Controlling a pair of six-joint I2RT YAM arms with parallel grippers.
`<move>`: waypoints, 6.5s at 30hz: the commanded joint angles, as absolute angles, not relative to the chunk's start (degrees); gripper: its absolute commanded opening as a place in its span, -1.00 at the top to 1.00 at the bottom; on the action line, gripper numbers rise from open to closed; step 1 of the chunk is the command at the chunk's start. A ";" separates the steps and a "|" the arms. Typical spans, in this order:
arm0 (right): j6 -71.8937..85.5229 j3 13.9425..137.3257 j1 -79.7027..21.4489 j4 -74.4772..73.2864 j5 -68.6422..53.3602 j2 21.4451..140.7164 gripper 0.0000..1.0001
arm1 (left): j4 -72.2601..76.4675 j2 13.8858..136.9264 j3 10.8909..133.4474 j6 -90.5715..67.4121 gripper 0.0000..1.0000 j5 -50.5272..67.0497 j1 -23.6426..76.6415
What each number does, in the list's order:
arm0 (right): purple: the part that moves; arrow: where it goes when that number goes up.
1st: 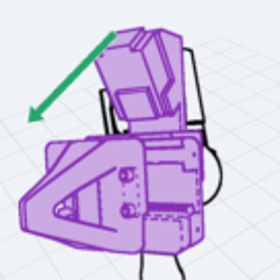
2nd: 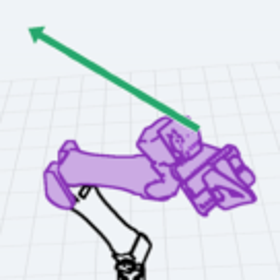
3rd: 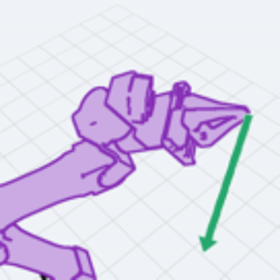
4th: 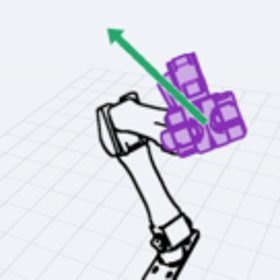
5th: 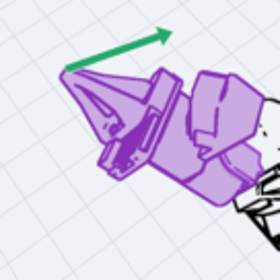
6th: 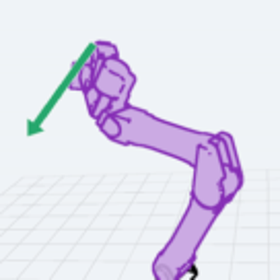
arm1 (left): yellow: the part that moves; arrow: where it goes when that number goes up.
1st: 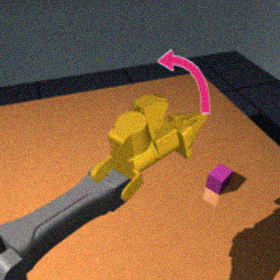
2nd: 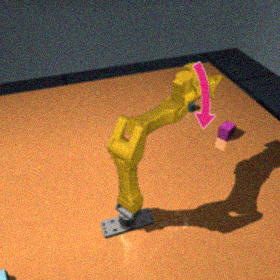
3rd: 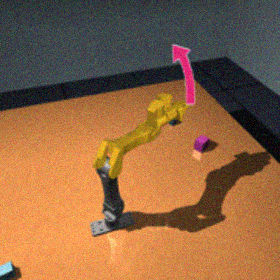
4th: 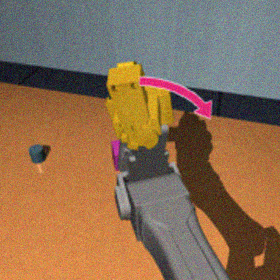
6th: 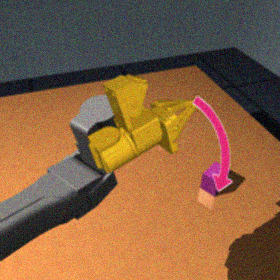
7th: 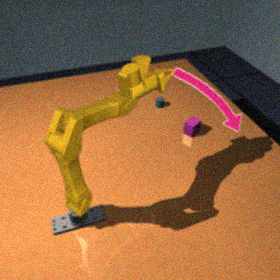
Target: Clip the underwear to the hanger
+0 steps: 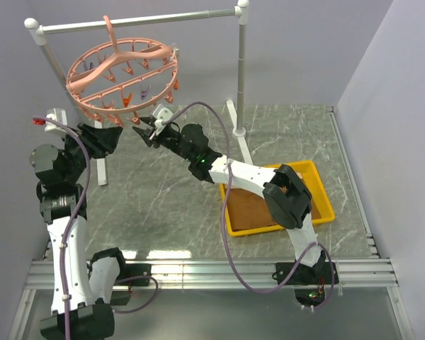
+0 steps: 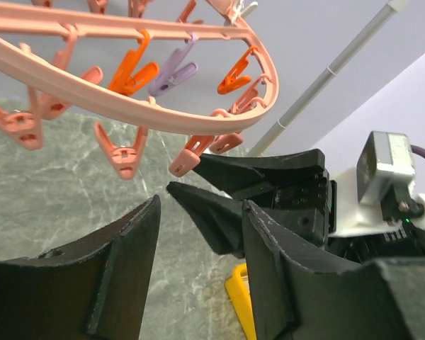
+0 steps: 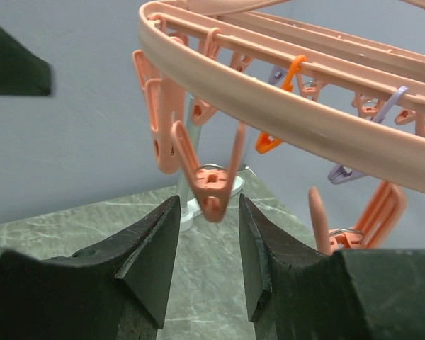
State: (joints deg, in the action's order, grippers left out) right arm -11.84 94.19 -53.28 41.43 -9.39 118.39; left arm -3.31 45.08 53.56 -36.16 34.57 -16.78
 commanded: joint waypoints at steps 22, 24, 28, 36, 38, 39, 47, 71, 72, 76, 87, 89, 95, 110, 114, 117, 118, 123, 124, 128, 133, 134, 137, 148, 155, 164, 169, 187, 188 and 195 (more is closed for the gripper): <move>-16.44 98.44 -56.16 42.19 -1.85 118.13 0.25 | 4.83 52.56 55.11 -39.37 0.17 15.21 -4.40; -16.26 97.83 -56.25 42.45 -2.28 117.86 0.25 | 5.10 53.08 55.63 -39.46 0.17 14.77 -4.31; -16.61 96.51 -56.34 43.15 -3.16 116.98 0.25 | 5.80 54.05 56.34 -39.64 0.21 14.15 -4.13; -16.00 95.36 -56.43 43.94 -5.44 116.19 0.25 | 5.98 56.07 57.22 -38.23 0.34 13.98 -3.96; -16.08 94.66 -56.34 44.38 -6.06 115.84 0.25 | 5.71 56.42 57.57 -37.36 0.42 14.15 -3.95; -16.08 94.57 -56.34 44.47 -6.15 115.67 0.25 | 5.97 56.51 57.48 -37.09 0.52 14.32 -3.96; -12.58 93.95 -54.24 41.93 -9.13 114.17 -0.11 | 6.15 56.43 57.22 -34.63 0.99 16.35 -3.87; -6.06 102.83 -49.66 34.02 -25.22 117.33 -0.08 | 3.96 56.95 58.54 -30.32 0.99 19.77 -3.96; -6.06 103.18 -49.66 33.84 -25.66 117.60 -0.07 | 3.96 56.87 58.45 -30.32 0.98 19.86 -3.87; -6.77 104.85 -49.92 31.73 -26.02 118.65 -0.06 | 4.22 56.95 58.19 -30.41 0.98 20.74 -3.87; -7.12 107.93 -50.01 29.53 -24.70 120.59 0.17 | 4.31 57.39 58.45 -31.11 0.90 23.82 -3.95; -6.94 107.93 -50.27 29.79 -24.26 120.50 0.46 | 4.39 57.31 58.45 -31.73 0.85 24.87 -3.96; -7.64 107.05 -51.24 29.27 -20.58 118.92 1.00 | 5.10 53.88 57.66 -35.41 0.13 25.75 -4.04; -8.26 104.77 -52.12 29.62 -17.40 117.16 1.00 | 0.79 51.85 58.54 -35.34 -0.16 28.92 -4.48; -8.26 103.80 -52.29 30.49 -17.14 116.63 1.00 | 1.93 53.17 58.71 -34.89 -0.07 27.43 -4.48; -8.00 103.36 -52.30 30.59 -17.05 116.28 1.00 | 1.58 54.66 59.32 -34.54 0.09 25.50 -4.40; -8.00 103.10 -52.29 30.67 -17.14 116.19 1.00 | 1.58 55.19 59.24 -34.37 0.12 24.18 -4.48; -7.73 102.66 -52.29 30.94 -17.49 115.66 1.00 | 0.88 55.46 58.80 -32.26 0.12 21.62 -4.39; -7.65 102.83 -52.29 30.94 -17.66 115.58 1.00 | 1.31 55.37 58.62 -32.26 0.08 21.45 -4.39; -7.38 102.83 -52.29 31.03 -18.02 115.49 1.00 | 1.58 55.55 58.80 -32.08 -0.02 20.48 -4.40; -7.29 102.66 -52.29 31.11 -18.46 115.49 1.00 | 3.60 56.77 58.89 -32.87 -0.05 22.32 -4.40; -7.29 102.74 -52.29 31.03 -18.54 115.49 1.00 | 3.86 57.04 58.89 -33.48 -0.04 22.85 -4.48; -7.38 103.01 -52.29 31.02 -18.98 115.49 1.00 | 5.36 57.65 58.54 -34.45 -0.01 23.29 -4.48; -7.56 102.13 -52.47 31.73 -19.51 115.31 1.00 | 15.10 58.01 54.67 -39.64 0.02 21.80 -4.39; -8.00 102.22 -52.91 31.82 -19.60 115.40 1.00 | 15.56 59.24 55.02 -39.55 0.03 21.09 -4.39; -7.91 101.95 -53.00 32.08 -19.69 115.40 1.00 | 16.08 59.24 54.41 -40.43 0.18 18.63 -4.40; -8.09 101.60 -53.00 31.99 -19.60 115.14 0.97 | 17.66 59.24 54.23 -41.31 0.66 20.30 -4.48; -11.60 85.09 -50.98 19.17 -26.88 100.12 -0.53 | 15.47 58.18 54.40 -38.23 0.99 20.74 -4.48; -11.69 82.82 -50.11 17.86 -28.46 98.89 -0.54 | 15.29 58.27 54.49 -38.06 0.99 20.74 -4.40; -18.45 78.14 -43.70 -6.52 -43.49 89.57 -0.93 | 15.12 58.01 54.58 -37.71 0.99 20.83 -4.48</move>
State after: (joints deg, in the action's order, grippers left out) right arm -14.13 78.63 -47.16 7.73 -34.46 93.69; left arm 12.82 59.09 53.63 -38.59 21.56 -4.21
